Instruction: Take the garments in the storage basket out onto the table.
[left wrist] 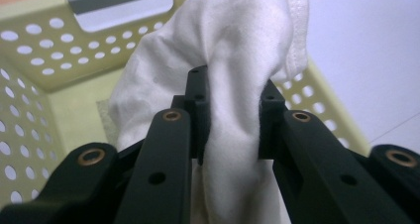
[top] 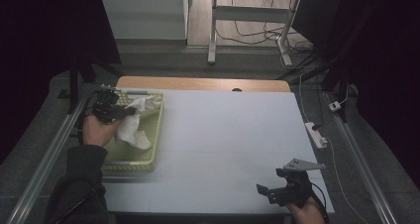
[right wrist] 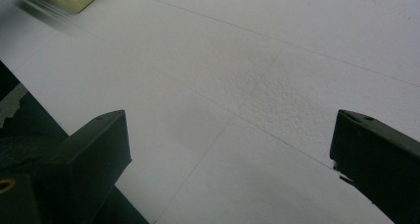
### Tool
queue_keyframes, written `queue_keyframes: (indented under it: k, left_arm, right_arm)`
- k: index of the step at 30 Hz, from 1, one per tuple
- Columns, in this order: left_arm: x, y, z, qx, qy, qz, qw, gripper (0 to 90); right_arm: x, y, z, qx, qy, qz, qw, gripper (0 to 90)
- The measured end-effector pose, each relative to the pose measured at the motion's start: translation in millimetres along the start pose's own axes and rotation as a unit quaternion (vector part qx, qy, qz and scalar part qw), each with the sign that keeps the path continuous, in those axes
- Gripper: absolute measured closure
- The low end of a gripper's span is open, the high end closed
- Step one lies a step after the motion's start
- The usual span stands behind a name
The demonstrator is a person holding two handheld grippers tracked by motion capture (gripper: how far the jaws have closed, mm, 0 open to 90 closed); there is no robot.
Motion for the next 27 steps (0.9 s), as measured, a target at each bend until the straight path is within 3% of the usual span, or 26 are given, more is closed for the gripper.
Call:
queue_keyframes:
  k: [11,17,27]
  left_arm:
    - [15.4,-24.2,11.4,0.046,0.008,-0.018,0.9987,75.3]
    - [26.6,-41.8,20.2,0.08,0.006,-0.06,0.995,75.3]
    - [55.7,-58.7,32.7,0.099,0.039,-0.082,0.9909,75.2]
  right_arm:
    - [-0.1,-0.2,0.0,0.001,-0.001,0.0,1.0,1.8]
    - [0.0,-0.2,0.0,0.002,0.0,0.001,1.0,1.8]
    - [0.0,-0.3,0.0,0.002,0.0,0.001,1.0,1.8]
Point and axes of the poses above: each handheld gripper's, and its own axes: y roughly forward along the jaws, z roughly out of its top, x roughly to its right, the point moved 1 cm from there along y, roughly forward along the jaws, and after that the axes turned 3 degrees about x, right-handed, at the moved point
